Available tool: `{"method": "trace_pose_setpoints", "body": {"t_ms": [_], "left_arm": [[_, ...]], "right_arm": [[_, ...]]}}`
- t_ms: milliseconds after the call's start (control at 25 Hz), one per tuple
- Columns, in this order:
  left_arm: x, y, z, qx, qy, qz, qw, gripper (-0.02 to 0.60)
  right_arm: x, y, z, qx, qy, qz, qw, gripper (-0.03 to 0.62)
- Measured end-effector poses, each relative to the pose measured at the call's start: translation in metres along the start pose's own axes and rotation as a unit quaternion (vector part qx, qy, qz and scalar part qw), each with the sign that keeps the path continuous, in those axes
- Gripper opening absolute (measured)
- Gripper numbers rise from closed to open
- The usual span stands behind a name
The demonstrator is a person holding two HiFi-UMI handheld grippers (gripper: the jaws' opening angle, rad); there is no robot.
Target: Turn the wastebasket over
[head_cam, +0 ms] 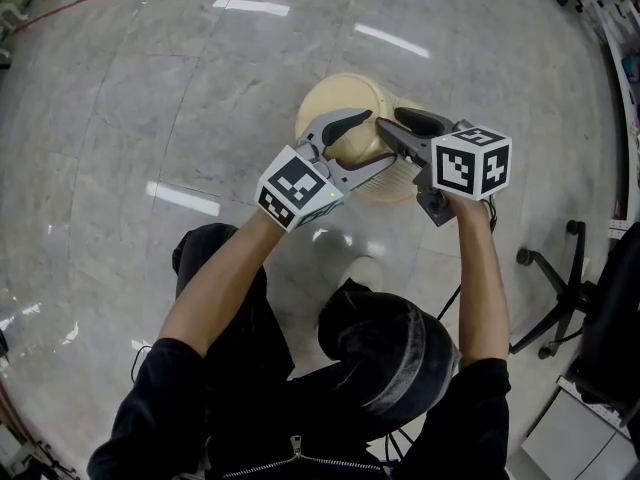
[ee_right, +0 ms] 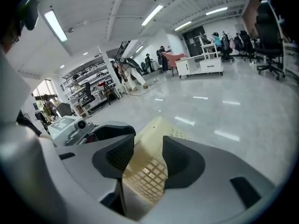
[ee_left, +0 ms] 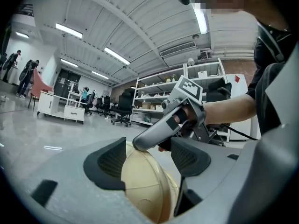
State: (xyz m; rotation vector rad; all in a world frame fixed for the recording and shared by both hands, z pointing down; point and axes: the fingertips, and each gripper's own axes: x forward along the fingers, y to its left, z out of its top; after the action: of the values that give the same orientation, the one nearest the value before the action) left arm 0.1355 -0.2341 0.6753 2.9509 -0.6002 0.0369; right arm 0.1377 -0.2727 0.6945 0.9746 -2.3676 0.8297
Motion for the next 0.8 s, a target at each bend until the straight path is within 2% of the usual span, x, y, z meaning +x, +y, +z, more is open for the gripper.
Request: {"method": "trace_pose_setpoints", "body": {"t_ms": [120, 200, 280, 320, 400, 480, 600, 720, 800], "left_arm": [[-0.003, -0.012, 0.004, 0.006, -0.006, -0.005, 0.9999, 0.288], [-0.008, -0.015, 0.007, 0.026, -0.008, 0.007, 0.9996, 0.288], [-0.02, 0.006, 0.003, 0.039, 0.005, 0.034, 0.9986, 0.288], [-0.029, 0.024, -0.001, 0.033, 0.013, 0.05, 0.9981, 0.288], [-0.045, 0.06, -0.015, -0.015, 0.032, 0.08, 0.9962, 0.288], [-0.052, 0.08, -0.038, -0.089, 0.069, 0.087, 0.9899, 0.29], [-0.047, 0.081, -0.078, -0.179, 0.127, 0.061, 0.9736, 0.293], [-0.043, 0.079, -0.091, -0.246, 0.137, 0.032, 0.959, 0.299], [-0.039, 0.074, -0.093, -0.266, 0.137, 0.013, 0.9541, 0.298]], "right_arm": [[-0.015, -0.008, -0.007, 0.007, -0.011, -0.01, 1.0, 0.178], [-0.032, -0.018, -0.014, 0.006, -0.022, -0.02, 1.0, 0.176], [-0.039, -0.023, -0.019, 0.004, -0.025, -0.025, 0.999, 0.176], [-0.039, -0.024, -0.019, 0.002, -0.025, -0.03, 0.999, 0.176], [-0.04, -0.029, -0.02, -0.004, -0.026, -0.044, 0.999, 0.175], [-0.044, -0.033, -0.025, 0.006, -0.026, -0.045, 0.999, 0.173], [-0.047, -0.035, -0.033, 0.022, -0.028, -0.036, 0.999, 0.175], [-0.047, -0.038, -0.037, 0.029, -0.027, -0.041, 0.998, 0.169], [-0.048, -0.042, -0.041, 0.034, -0.025, -0.043, 0.998, 0.163]]}}
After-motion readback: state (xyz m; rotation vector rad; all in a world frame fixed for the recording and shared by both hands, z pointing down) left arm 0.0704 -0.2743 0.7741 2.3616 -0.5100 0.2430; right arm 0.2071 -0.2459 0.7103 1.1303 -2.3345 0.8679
